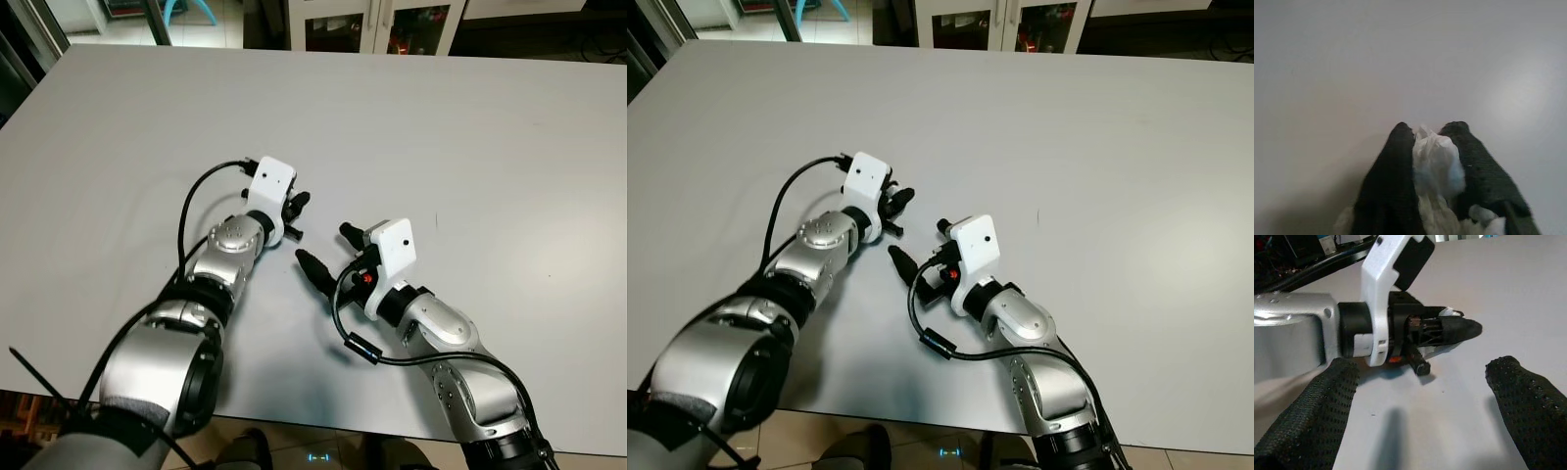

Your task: Picking trash to rubbish bin

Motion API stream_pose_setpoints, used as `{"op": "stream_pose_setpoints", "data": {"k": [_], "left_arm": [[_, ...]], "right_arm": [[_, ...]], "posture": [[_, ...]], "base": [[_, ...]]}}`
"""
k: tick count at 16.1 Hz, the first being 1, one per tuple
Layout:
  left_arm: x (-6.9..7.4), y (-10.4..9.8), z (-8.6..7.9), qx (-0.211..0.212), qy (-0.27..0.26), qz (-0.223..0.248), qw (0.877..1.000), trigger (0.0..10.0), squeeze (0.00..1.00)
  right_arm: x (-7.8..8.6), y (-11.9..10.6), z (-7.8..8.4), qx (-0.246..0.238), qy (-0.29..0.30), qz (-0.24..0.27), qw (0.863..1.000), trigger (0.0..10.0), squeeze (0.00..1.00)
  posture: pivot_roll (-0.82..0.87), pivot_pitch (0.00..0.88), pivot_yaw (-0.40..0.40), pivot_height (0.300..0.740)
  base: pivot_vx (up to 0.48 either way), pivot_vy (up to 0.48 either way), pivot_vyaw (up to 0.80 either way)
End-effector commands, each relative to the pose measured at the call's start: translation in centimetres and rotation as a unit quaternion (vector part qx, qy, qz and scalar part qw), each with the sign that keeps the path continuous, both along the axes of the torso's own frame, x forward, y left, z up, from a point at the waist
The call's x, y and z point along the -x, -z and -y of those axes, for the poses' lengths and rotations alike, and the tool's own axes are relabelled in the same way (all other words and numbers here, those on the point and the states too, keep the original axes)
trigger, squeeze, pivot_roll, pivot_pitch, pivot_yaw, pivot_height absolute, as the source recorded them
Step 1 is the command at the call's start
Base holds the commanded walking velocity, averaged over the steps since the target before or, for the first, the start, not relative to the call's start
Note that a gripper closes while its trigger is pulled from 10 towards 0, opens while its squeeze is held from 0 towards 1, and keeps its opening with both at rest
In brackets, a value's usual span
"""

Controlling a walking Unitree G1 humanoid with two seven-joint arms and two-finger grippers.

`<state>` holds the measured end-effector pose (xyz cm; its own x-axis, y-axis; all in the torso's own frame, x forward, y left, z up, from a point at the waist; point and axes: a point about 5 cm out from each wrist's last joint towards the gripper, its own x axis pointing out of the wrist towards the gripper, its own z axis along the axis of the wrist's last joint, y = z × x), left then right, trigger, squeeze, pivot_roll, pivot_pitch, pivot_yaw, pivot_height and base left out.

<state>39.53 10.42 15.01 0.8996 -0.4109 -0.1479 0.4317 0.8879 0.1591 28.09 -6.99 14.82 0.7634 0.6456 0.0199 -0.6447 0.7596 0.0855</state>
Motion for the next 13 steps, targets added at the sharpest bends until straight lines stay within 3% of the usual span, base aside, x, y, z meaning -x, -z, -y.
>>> {"op": "stream_pose_setpoints", "data": {"k": [1, 8, 9, 10, 13], "left_arm": [[0.8, 2.2, -0.3, -0.006, -0.009, -0.038, 0.999, 0.0, 0.0], [1.6, 3.6, -0.4, 0.025, -0.036, -0.036, 0.998, 0.0, 0.0], [1.7, 3.6, -0.3, 0.03, -0.038, -0.029, 0.998, 2.8, 0.0], [1.7, 3.6, -0.4, 0.032, -0.046, -0.021, 0.998, 10.0, 0.0], [1.4, 2.7, -1.1, 0.054, -0.081, 0.013, 0.995, 10.0, 0.0]], "right_arm": [[-0.1, 0.2, -0.1, -0.003, -0.002, -0.002, 1.0, 10.0, 0.0], [-0.6, 0.3, -0.5, -0.003, -0.009, 0.003, 1.0, 10.0, 0.0], [-0.7, 0.3, -0.6, -0.003, -0.009, 0.004, 1.0, 10.0, 0.0], [-0.8, 0.3, -0.6, -0.004, -0.009, 0.004, 1.0, 10.0, 0.0], [-1.1, 0.3, -0.5, -0.004, -0.001, 0.009, 1.0, 10.0, 0.0]], "posture": [[-0.13, 0.174, 0.062, 0.74], [-0.11, 0.13, 0.066, 0.74], [-0.11, 0.128, 0.066, 0.74], [-0.11, 0.118, 0.069, 0.74], [-0.11, 0.109, 0.072, 0.74]], "base": [[0.0, 0.0, 0.0], [0.0, 0.0, 0.0], [0.0, 0.0, 0.0], [0.0, 0.0, 0.0], [0.0, 0.0, 0.0]]}}
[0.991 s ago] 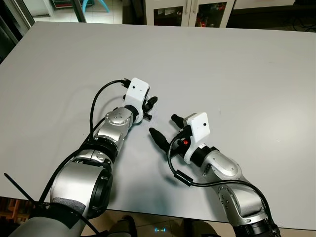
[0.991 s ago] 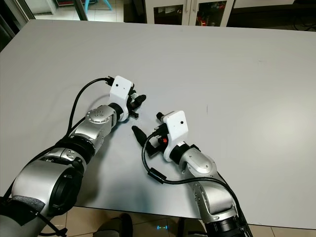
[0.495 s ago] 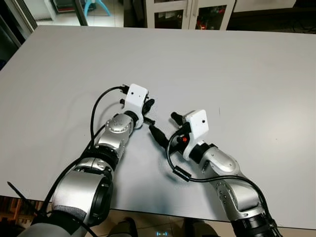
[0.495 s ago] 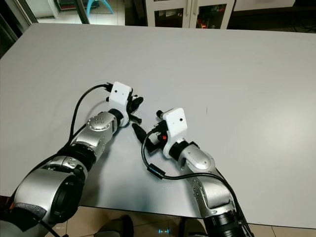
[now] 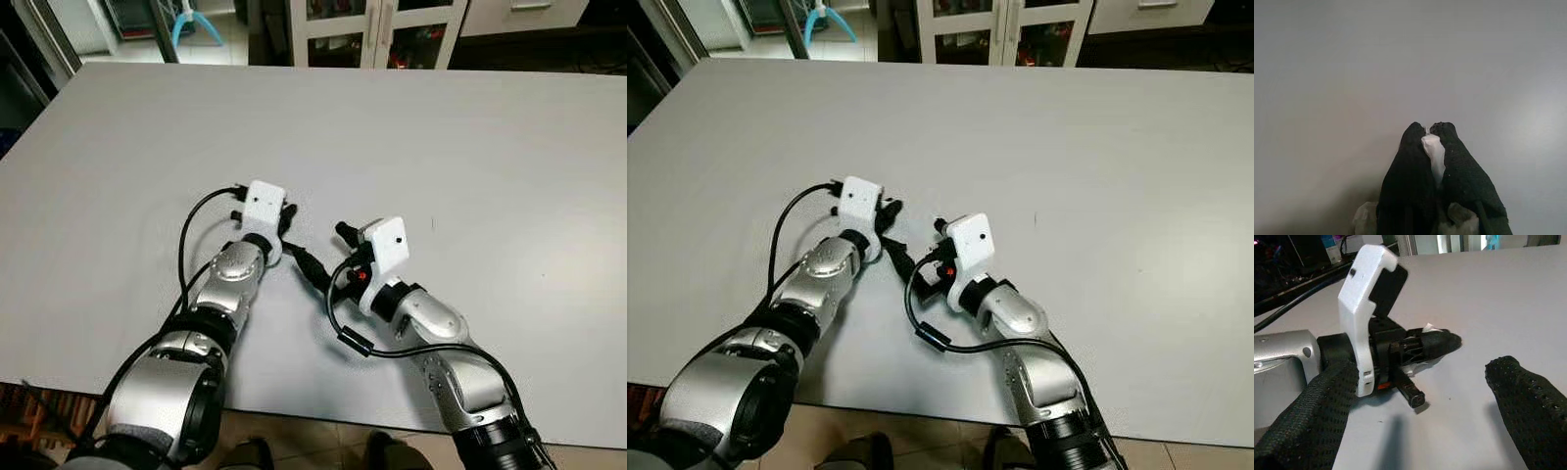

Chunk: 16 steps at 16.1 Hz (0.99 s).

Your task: Picking trash to rubbish bin

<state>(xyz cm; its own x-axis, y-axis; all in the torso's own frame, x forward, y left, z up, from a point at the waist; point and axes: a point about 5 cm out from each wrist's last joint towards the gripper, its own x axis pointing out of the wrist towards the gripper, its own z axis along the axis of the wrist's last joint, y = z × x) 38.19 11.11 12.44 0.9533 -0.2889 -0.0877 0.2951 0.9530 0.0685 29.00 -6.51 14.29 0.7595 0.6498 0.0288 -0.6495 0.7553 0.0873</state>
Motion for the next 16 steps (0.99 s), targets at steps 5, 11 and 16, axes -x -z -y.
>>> {"op": "stream_pose_setpoints", "data": {"k": [5, 11, 16], "left_arm": [[-0.1, -4.6, -0.2, 0.051, -0.042, 0.166, 0.984, 10.0, 0.0], [1.5, -4.3, -0.8, 0.054, -0.075, 0.208, 0.974, 10.0, 0.0], [2.7, -2.2, -1.7, 0.044, -0.096, 0.18, 0.978, 10.0, 0.0]], "right_arm": [[-1.5, -0.8, 1.1, -0.008, 0.065, 0.027, 0.997, 10.0, 0.0], [-4.0, -1.9, 5.3, -0.031, 0.259, 0.061, 0.963, 10.0, 0.0], [-4.4, -0.9, 7.7, -0.032, 0.337, 0.062, 0.939, 10.0, 0.0]], "posture": [[-0.1, 0.105, 0.068, 0.74], [-0.07, 0.095, 0.067, 0.74], [-0.06, 0.089, 0.069, 0.74]], "base": [[0.0, 0.0, 0.0], [0.0, 0.0, 0.0], [0.0, 0.0, 0.0]]}}
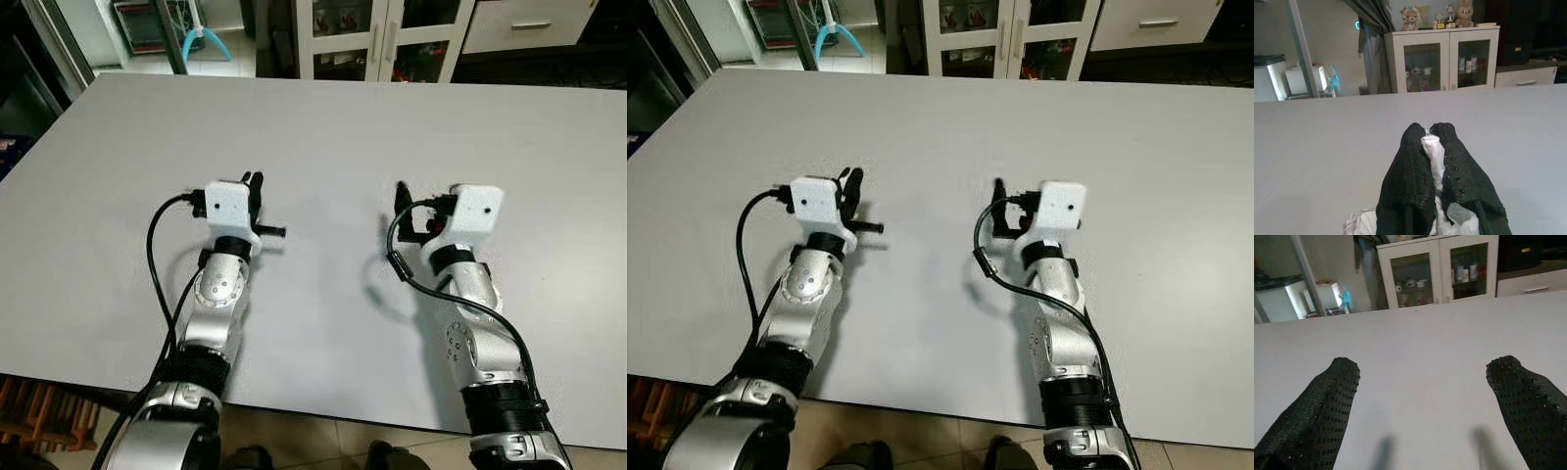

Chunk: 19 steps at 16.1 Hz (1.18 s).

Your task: Picking trash to rubbish bin

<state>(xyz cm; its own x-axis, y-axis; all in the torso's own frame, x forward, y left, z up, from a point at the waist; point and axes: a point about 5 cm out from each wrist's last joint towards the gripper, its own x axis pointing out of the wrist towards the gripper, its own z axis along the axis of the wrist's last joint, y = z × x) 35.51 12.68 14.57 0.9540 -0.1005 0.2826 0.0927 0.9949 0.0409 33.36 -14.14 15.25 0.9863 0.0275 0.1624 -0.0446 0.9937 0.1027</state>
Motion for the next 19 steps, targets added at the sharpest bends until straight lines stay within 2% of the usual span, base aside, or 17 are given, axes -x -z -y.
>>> {"op": "stream_pose_setpoints", "data": {"k": [1, 7, 10, 16, 19], "left_arm": [[0.2, 0.1, -0.3, -0.006, -0.007, -0.002, 1.0, 10.0, 0.0], [0.4, -0.2, -0.6, -0.009, -0.022, -0.004, 1.0, 10.0, 0.0], [0.8, 1.3, -0.6, -0.012, -0.031, -0.033, 0.999, 10.0, 0.0], [0.7, 0.7, -0.2, -0.005, -0.036, -0.025, 0.999, 10.0, 0.0], [0.7, 0.9, -0.1, -0.005, -0.034, -0.026, 0.999, 10.0, 0.0]], "right_arm": [[0.0, 0.2, 0.2, 0.006, 0.011, 0.002, 1.0, 10.0, 0.0], [-0.3, 0.5, 0.4, -0.007, 0.024, 0.012, 1.0, 10.0, 0.0], [-0.1, 1.7, 0.4, 0.01, 0.027, 0.0, 1.0, 10.0, 0.0], [-0.6, 0.7, 0.3, 0.012, 0.026, 0.024, 0.999, 10.0, 0.0], [-0.7, 1.0, 0.3, 0.014, 0.023, 0.02, 0.999, 10.0, 0.0]], "posture": [[-0.06, 0.088, 0.069, 0.74], [-0.05, 0.078, 0.073, 0.74], [-0.05, 0.07, 0.072, 0.74], [-0.05, 0.036, 0.066, 0.74], [-0.05, 0.018, 0.061, 0.74]], "base": [[0.0, 0.0, 0.0], [0.0, 0.0, 0.0], [0.0, 0.0, 0.0], [0.0, 0.0, 0.0], [0.0, 0.0, 0.0]]}}
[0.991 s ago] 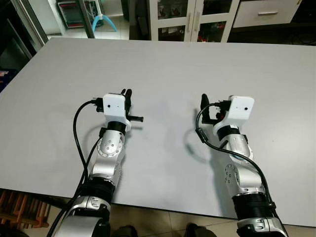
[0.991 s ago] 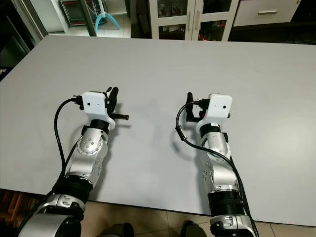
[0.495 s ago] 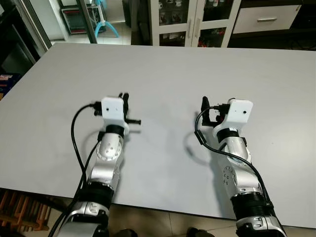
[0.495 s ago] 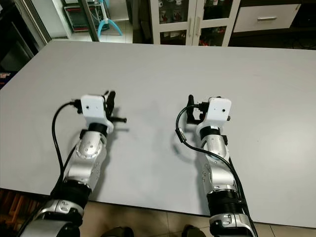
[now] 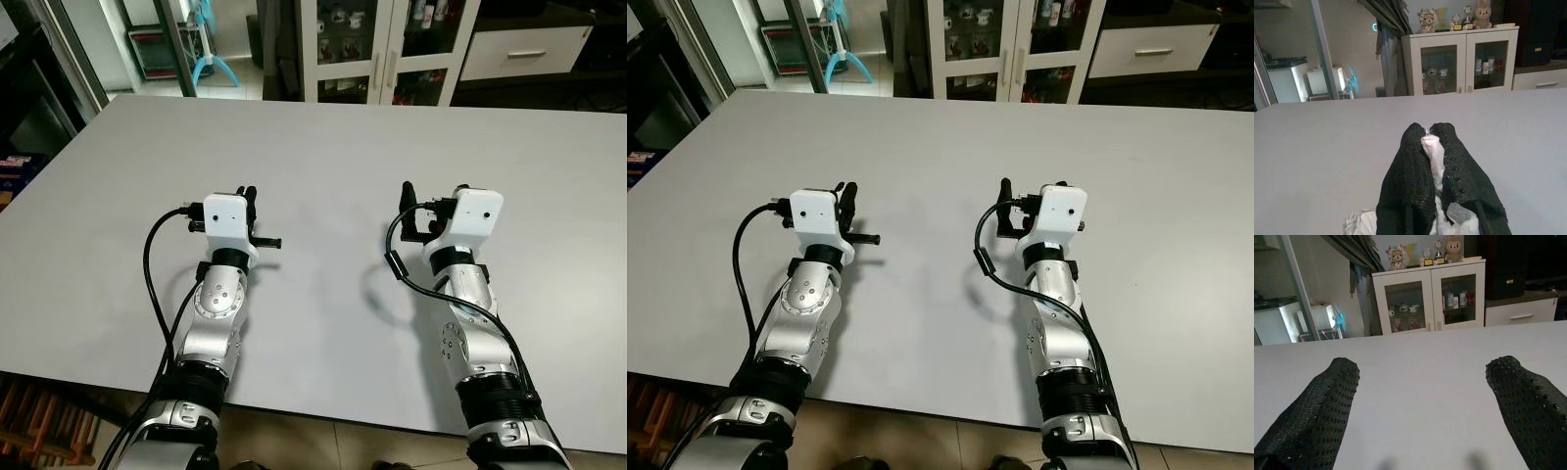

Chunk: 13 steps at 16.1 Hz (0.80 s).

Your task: Picking trash to rubbish bin

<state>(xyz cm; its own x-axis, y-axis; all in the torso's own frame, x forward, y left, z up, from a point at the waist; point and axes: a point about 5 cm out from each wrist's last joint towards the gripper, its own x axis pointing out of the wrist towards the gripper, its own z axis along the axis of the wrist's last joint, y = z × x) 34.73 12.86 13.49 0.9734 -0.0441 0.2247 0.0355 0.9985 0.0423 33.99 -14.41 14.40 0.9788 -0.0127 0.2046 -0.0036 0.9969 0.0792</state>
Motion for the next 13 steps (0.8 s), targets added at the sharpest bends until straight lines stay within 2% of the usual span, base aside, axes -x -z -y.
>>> {"op": "stream_pose_setpoints", "data": {"k": [1, 13], "left_arm": [[-0.01, -0.2, 0.17, -0.002, -0.003, 0.004, 1.0, 10.0, 0.0], [0.32, 0.17, 0.89, -0.003, 0.01, 0.002, 1.0, 10.0, 0.0]], "right_arm": [[-0.05, 0.2, -0.02, 0.002, 0.0, -0.003, 1.0, 10.0, 0.0], [0.16, 0.66, -0.58, 0.005, -0.014, -0.008, 1.0, 10.0, 0.0]], "posture": [[-0.05, 0.016, 0.06, 0.74], [-0.06, 0.003, 0.052, 0.74]], "base": [[0.0, 0.0, 0.0], [0.0, 0.0, 0.0]]}}
